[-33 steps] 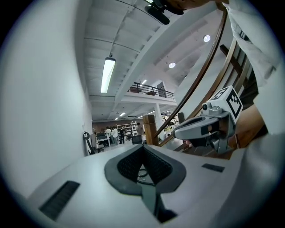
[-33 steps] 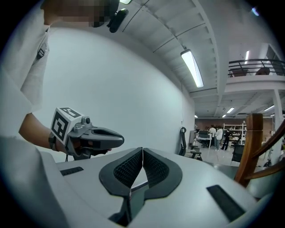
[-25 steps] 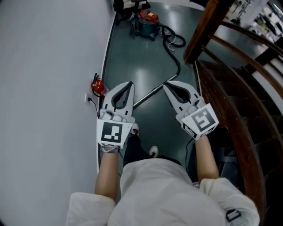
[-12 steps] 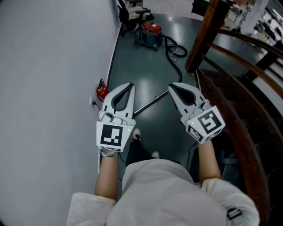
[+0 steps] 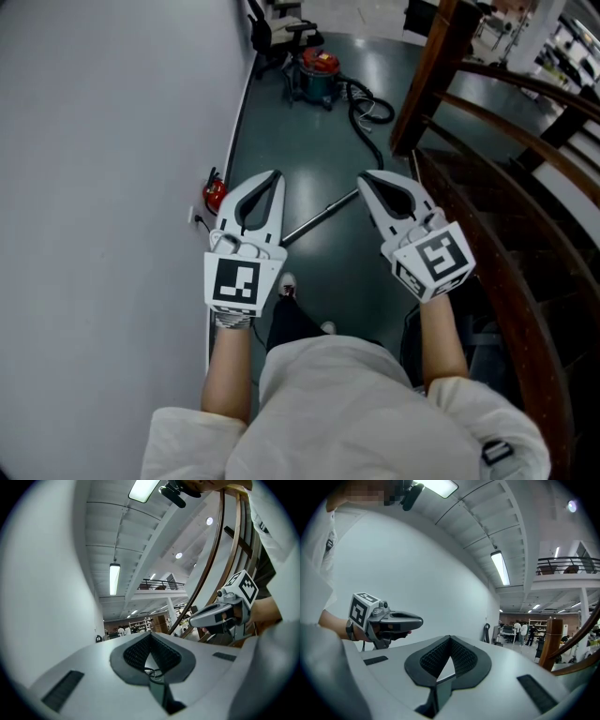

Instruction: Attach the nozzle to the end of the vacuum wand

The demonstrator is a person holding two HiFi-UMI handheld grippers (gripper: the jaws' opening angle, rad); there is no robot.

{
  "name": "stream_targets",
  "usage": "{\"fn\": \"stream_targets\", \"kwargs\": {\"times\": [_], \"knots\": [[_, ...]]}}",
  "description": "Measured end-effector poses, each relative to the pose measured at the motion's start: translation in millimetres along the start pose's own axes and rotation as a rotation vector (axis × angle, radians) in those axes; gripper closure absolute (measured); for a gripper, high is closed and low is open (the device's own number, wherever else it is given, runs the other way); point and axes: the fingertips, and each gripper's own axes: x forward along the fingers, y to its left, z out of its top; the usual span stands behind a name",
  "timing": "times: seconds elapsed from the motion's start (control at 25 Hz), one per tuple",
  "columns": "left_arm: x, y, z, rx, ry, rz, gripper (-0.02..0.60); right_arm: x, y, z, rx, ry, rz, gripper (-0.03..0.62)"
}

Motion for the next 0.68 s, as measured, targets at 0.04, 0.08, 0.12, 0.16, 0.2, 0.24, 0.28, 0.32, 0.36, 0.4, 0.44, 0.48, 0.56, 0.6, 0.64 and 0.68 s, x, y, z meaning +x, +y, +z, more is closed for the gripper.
{"fn": "stream_targets", "kwargs": {"times": [0.04,0.08,0.12,0.16,0.2,0.24,0.28,0.32,0.36,0.4,0.44,0.48,0.56,0.6,0.64,0.68], "knots": [[0.6,-0.2,0.3,0.004,-0.001,0.001,0.581,0.2,-0.5,-0.5,-0.001,-0.001,-0.001,0.568],[1.0,-0.1,0.5,0.007,-0.002,0.001,0.581,0.6,-0.8,-1.1,-0.001,-0.001,-0.002,0.568],[1.1,0.5,0.9,0.010,-0.003,0.002,0.581,1.1,-0.8,-1.3,-0.002,-0.001,-0.003,0.568],[0.8,1.2,1.4,0.011,-0.005,0.003,0.581,1.7,-0.5,-1.1,-0.003,0.000,-0.004,0.568],[0.3,1.9,1.8,0.011,-0.005,0.004,0.581,2.2,0.1,-1.1,-0.004,0.002,-0.003,0.568],[-0.2,2.5,2.2,0.010,-0.005,0.005,0.581,2.6,0.9,-1.3,-0.005,0.004,-0.002,0.568],[-0.4,2.6,2.4,0.010,-0.005,0.006,0.581,2.6,1.2,-1.2,-0.006,0.006,0.000,0.568],[-0.3,2.0,2.5,0.011,-0.004,0.006,0.581,2.2,1.0,-1.0,-0.007,0.006,0.000,0.568],[-0.1,0.9,2.7,0.012,-0.004,0.006,0.581,1.4,0.5,-1.0,-0.009,0.005,-0.001,0.568],[0.0,-0.3,2.8,0.013,-0.003,0.006,0.581,0.5,0.1,-1.4,-0.008,0.006,-0.001,0.569],[0.0,-1.7,3.1,0.014,-0.002,0.005,0.581,-0.6,-0.1,-2.0,-0.006,0.007,-0.001,0.568],[0.0,-3.0,3.4,0.015,-0.001,0.005,0.581,-1.8,-0.3,-2.3,-0.006,0.007,0.000,0.568],[1.0,-6.2,3.8,0.017,0.001,0.004,0.581,-4.5,-1.6,-3.1,-0.006,0.007,0.001,0.568],[1.9,-7.7,3.7,0.017,0.001,0.004,0.581,-5.6,-2.7,-3.8,-0.005,0.006,0.001,0.569],[3.0,-9.1,3.6,0.017,0.001,0.004,0.581,-6.5,-4.0,-4.5,-0.005,0.005,0.001,0.568],[4.1,-10.4,3.5,0.018,0.001,0.004,0.581,-7.3,-5.4,-5.1,-0.005,0.004,0.001,0.568]]}}
